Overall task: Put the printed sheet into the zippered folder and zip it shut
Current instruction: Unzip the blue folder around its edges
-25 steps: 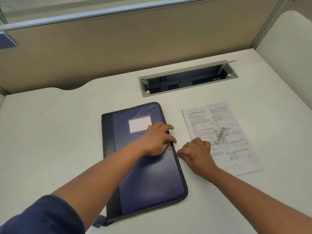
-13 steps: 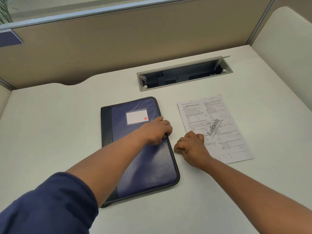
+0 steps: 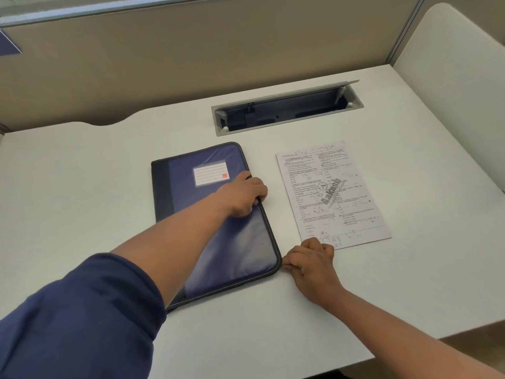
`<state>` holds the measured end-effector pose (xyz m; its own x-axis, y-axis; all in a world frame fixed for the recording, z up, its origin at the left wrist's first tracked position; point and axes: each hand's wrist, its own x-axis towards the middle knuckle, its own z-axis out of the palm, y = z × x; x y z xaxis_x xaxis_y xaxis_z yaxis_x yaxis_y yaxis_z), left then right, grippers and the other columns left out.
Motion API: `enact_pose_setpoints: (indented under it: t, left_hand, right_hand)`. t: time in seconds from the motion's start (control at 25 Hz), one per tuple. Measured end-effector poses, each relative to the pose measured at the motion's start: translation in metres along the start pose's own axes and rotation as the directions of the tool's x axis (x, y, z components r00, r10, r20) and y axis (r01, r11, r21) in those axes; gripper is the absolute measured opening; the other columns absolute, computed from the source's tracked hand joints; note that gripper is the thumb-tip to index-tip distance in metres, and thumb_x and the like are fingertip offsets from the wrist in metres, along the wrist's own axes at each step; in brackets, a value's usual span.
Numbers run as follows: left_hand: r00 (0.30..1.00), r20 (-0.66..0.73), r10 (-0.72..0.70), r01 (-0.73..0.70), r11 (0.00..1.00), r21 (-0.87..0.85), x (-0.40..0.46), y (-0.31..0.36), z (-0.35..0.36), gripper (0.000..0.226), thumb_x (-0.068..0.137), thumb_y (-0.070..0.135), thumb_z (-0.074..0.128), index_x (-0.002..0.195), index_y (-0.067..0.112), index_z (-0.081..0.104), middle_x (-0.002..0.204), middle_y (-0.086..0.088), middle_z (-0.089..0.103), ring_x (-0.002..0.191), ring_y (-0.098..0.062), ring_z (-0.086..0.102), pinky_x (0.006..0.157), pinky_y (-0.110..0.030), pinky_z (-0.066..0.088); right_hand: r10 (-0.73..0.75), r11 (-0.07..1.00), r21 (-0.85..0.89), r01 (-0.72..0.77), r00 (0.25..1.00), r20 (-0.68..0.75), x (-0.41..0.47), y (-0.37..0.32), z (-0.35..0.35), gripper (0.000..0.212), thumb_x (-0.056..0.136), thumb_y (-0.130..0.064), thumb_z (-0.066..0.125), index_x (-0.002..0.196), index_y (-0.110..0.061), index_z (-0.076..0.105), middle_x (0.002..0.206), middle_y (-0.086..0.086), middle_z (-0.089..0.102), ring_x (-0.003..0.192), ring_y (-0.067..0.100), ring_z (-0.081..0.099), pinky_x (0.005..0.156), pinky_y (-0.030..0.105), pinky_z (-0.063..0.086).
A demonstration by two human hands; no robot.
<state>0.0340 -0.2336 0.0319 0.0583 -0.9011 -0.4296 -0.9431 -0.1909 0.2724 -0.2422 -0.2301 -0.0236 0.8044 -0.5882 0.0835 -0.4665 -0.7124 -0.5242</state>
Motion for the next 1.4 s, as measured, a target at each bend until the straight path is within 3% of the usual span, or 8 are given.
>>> enact_pose_setpoints:
  t: [0.08,0.16,0.28,0.4,0.64,0.88,1.24,1.4]
  left_hand:
    - [1.000,0.003,-0.010,0.010,0.999,0.036,-0.008,0.008,0.002,0.023,0.098,0.013,0.052,0.112,0.030,0.057,0.159,0.006,0.033,0.153,-0.033,0.004,0.113,-0.054,0.035]
    - [0.999,0.042,0.032,-0.036,0.995,0.093,-0.019,0.018,0.010,0.029,0.099,0.026,0.056,0.125,0.037,0.058,0.167,0.005,0.017,0.154,-0.032,0.000,0.118,-0.062,0.021]
    - [0.977,0.184,0.104,-0.126,0.985,0.114,-0.042,0.035,0.028,0.048,0.093,0.045,0.064,0.139,0.044,0.052,0.167,0.005,0.015,0.154,-0.028,-0.002,0.117,-0.068,0.015]
    - [0.965,0.225,0.134,-0.162,0.981,0.107,-0.055,0.049,0.035,0.046,0.094,0.039,0.066,0.137,0.045,0.053,0.167,0.004,0.015,0.154,-0.028,-0.004,0.116,-0.070,0.015]
    - [0.965,0.228,0.129,-0.152,0.985,0.086,-0.054,0.064,0.036,0.020,0.096,0.031,0.065,0.114,0.036,0.060,0.164,0.006,0.025,0.155,-0.029,0.000,0.112,-0.074,0.018]
    - [0.971,0.207,0.122,-0.127,0.992,0.010,-0.050,0.065,0.035,0.019,0.093,0.025,0.070,0.097,0.038,0.056,0.144,0.014,0.046,0.154,-0.027,0.008,0.109,-0.076,0.020]
    - [0.974,0.183,0.135,-0.132,0.991,-0.027,-0.050,0.063,0.034,0.016,0.093,0.021,0.069,0.100,0.033,0.061,0.133,0.015,0.054,0.153,-0.027,0.012,0.109,-0.077,0.020]
    - [0.978,0.155,0.141,-0.138,0.990,-0.034,-0.048,0.065,0.035,0.014,0.093,0.022,0.069,0.101,0.031,0.061,0.122,0.015,0.059,0.145,-0.025,0.024,0.106,-0.072,0.025]
  right_hand:
    - [0.049,0.999,0.016,-0.048,0.998,-0.030,-0.011,-0.007,0.006,0.013,0.079,-0.019,0.085,0.080,-0.028,0.076,0.080,-0.018,0.070,0.086,0.021,0.056,0.076,0.038,0.025]
    - [0.088,0.996,0.009,-0.088,0.994,-0.061,-0.019,-0.011,0.009,0.013,0.078,-0.019,0.085,0.080,-0.028,0.076,0.079,-0.017,0.070,0.084,0.023,0.057,0.075,0.039,0.028]
    - [0.086,0.996,-0.028,-0.089,0.991,-0.098,-0.022,-0.013,0.011,0.014,0.077,-0.019,0.085,0.079,-0.028,0.074,0.079,-0.016,0.069,0.083,0.024,0.058,0.072,0.038,0.025]
    - [0.077,0.995,-0.053,-0.084,0.990,-0.119,-0.023,-0.013,0.011,0.015,0.078,-0.020,0.085,0.079,-0.028,0.073,0.079,-0.015,0.069,0.083,0.024,0.058,0.070,0.036,0.021]
    - [0.127,0.992,0.009,-0.126,0.983,-0.130,-0.028,-0.017,0.016,0.013,0.083,-0.019,0.080,0.078,-0.029,0.073,0.080,-0.016,0.068,0.085,0.023,0.055,0.070,0.035,0.014]
    - [0.173,0.981,0.095,-0.166,0.982,-0.069,-0.037,-0.029,0.024,0.014,0.086,-0.016,0.076,0.079,-0.028,0.074,0.082,-0.017,0.070,0.088,0.020,0.053,0.074,0.039,0.026]
    - [0.195,0.979,0.078,-0.189,0.978,-0.072,-0.034,-0.023,0.021,0.012,0.088,-0.019,0.074,0.080,-0.029,0.074,0.082,-0.016,0.071,0.088,0.018,0.052,0.074,0.037,0.023]
    - [0.225,0.972,0.096,-0.216,0.970,-0.092,-0.037,-0.024,0.022,0.012,0.087,-0.017,0.075,0.078,-0.026,0.074,0.079,-0.014,0.070,0.085,0.016,0.048,0.073,0.036,0.022]
